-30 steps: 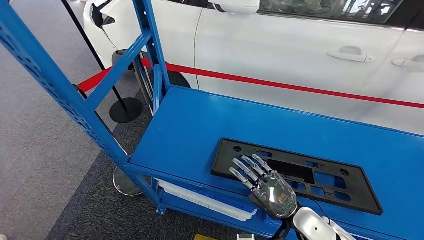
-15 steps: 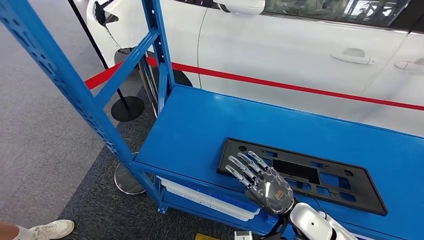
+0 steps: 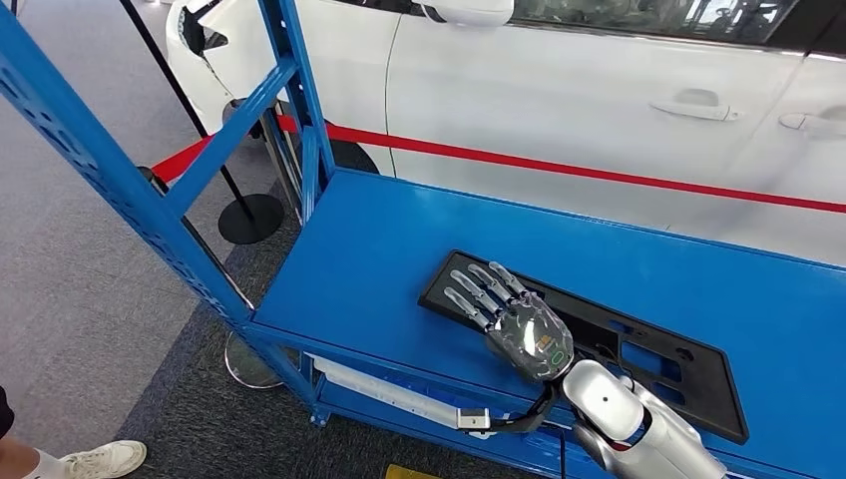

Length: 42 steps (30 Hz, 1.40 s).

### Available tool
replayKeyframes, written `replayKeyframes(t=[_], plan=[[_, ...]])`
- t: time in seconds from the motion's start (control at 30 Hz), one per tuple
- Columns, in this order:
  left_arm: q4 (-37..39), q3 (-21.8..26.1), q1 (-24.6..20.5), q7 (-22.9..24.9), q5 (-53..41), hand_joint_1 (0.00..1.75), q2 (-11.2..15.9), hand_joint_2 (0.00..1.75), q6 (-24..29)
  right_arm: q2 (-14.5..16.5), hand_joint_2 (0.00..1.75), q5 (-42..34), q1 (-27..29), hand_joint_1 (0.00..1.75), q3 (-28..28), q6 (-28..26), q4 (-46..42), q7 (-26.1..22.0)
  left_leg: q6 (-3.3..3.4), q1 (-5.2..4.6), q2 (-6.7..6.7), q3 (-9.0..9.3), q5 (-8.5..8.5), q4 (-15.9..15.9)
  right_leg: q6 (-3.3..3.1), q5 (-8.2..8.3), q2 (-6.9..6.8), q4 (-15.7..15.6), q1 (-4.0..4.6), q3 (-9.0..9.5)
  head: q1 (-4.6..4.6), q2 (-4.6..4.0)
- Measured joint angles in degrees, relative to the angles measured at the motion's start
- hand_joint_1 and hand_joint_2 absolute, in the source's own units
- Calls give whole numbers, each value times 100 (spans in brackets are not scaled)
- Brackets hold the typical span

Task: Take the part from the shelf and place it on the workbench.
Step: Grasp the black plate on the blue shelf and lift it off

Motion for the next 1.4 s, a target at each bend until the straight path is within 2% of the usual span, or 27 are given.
replayKeyframes(t=[0.03,0.1,0.17,0.23,0.3,0.33,0.37,0.4,0.47,0.5,0.53,0.63,0.7,0.73,0.8,0.83,0.87,0.9,0.97,1.03,1.13,1.2,1.23,1.3,1.33,1.37,1.4], plan=[[2,20,-3,-36,0,0,10,0,-11,30,175,26,-73,0,9,48,85,29,22,-9,-1,58,21,-143,25,-1,4,8,9,-13,2,0],[6,58,-4,-91,-1,0,28,0,-25,85,175,77,-213,0,40,236,251,100,78,-15,-5,61,28,-191,88,15,6,-3,16,-26,5,0],[10,89,-4,-110,-1,0,41,0,-33,117,175,111,-313,0,65,440,364,147,151,5,-5,77,71,-244,154,-57,7,81,0,-54,7,0],[15,124,-4,-109,-1,0,50,0,-34,122,175,121,-380,0,83,585,435,160,201,21,-3,86,101,-281,208,-344,8,549,-22,-266,10,0],[22,163,3,-101,-1,0,55,0,-31,122,175,107,-413,0,111,689,487,152,214,19,-4,74,104,-279,245,-662,7,1273,-32,-624,10,0],[24,178,8,-95,0,0,56,0,-28,122,175,95,-418,0,128,729,506,148,213,19,-5,72,102,-276,257,-704,7,1502,-37,-744,10,0],[25,191,10,-90,0,0,57,0,-27,122,175,78,-427,0,145,763,522,143,209,19,-7,74,99,-274,262,-633,6,1521,-42,-765,10,0],[25,201,11,-87,0,0,58,0,-26,122,175,61,-442,0,158,800,531,140,201,20,-10,82,94,-270,260,-466,6,1325,-48,-679,10,0],[25,220,9,-90,-1,0,58,0,-27,123,175,28,-490,0,174,878,537,140,165,11,-15,99,70,-252,232,-83,6,566,-49,-315,10,0],[25,229,6,-95,-1,0,59,0,-28,123,175,16,-511,0,181,912,535,140,139,0,-18,98,56,-240,206,22,8,259,-40,-172,9,0],[25,240,7,-101,0,0,62,0,-28,123,175,10,-525,0,192,933,533,140,111,-8,-19,93,47,-232,177,61,11,73,-28,-91,8,0],[25,262,11,-115,1,0,68,0,-29,123,175,6,-531,0,226,947,527,138,20,-12,-16,81,30,-226,74,58,16,-11,-21,-83,3,0],[25,268,8,-121,1,0,69,0,-31,124,175,5,-536,0,237,950,518,138,-37,-2,-11,-8,-130,-3,-2,73,9,-45,-40,-64,2,0],[25,270,8,-123,1,0,70,0,-31,125,175,5,-539,0,242,951,514,138,-60,7,-9,-135,-294,282,-29,74,2,-54,-38,-56,1,0],[25,275,17,-125,1,0,74,0,-31,124,175,4,-539,0,255,958,510,138,-96,14,-8,-501,-647,1059,-59,67,-4,-51,-23,-59,0,0],[25,280,24,-125,1,0,75,0,-31,124,175,5,-537,0,262,964,511,138,-106,16,-8,-644,-727,1346,-63,64,-4,-46,-17,-60,0,0],[25,287,29,-125,1,0,76,0,-31,124,175,4,-535,0,266,969,511,138,-108,17,-8,-691,-692,1426,-65,61,-3,-40,-14,-59,0,0],[25,295,30,-125,1,0,78,0,-31,125,175,4,-535,0,267,972,511,138,-103,18,-7,-625,-549,1272,-64,56,0,-33,-12,-53,0,0],[25,306,27,-127,1,0,82,0,-31,125,175,4,-536,0,268,972,510,138,-63,16,-6,-269,-158,516,-44,36,7,-15,-9,-35,1,0],[25,309,17,-134,1,0,90,0,-31,124,175,4,-538,0,268,971,510,138,-6,-2,-8,-5,25,-58,1,18,12,10,10,-43,4,0],[25,311,23,-145,1,0,94,0,-31,122,175,-8,-538,0,267,1010,502,139,83,-11,-12,33,47,-190,92,27,14,2,22,-61,6,0],[25,317,24,-175,1,0,94,0,-38,102,175,-35,-538,0,266,1096,489,140,159,13,-9,55,86,-248,160,-94,15,148,14,-116,8,0],[25,322,22,-197,1,0,94,0,-46,82,175,-52,-535,0,265,1153,486,141,188,22,-7,64,101,-273,190,-238,15,377,6,-217,8,0],[25,335,25,-243,1,0,94,0,-65,35,175,-85,-509,0,265,1269,494,145,215,16,-6,59,106,-276,238,-589,14,1100,-12,-563,8,0],[25,342,30,-264,1,0,94,0,-71,19,175,-95,-490,0,265,1316,506,150,216,13,-7,55,106,-273,256,-689,13,1411,-19,-720,8,0],[25,350,33,-281,1,0,95,0,-75,9,175,-102,-476,0,264,1364,522,161,215,11,-7,55,104,-270,266,-681,12,1549,-25,-796,8,0],[25,360,32,-296,1,0,96,0,-76,7,175,-108,-471,0,262,1418,541,182,211,10,-9,58,100,-266,268,-565,11,1464,-29,-762,8,0]])
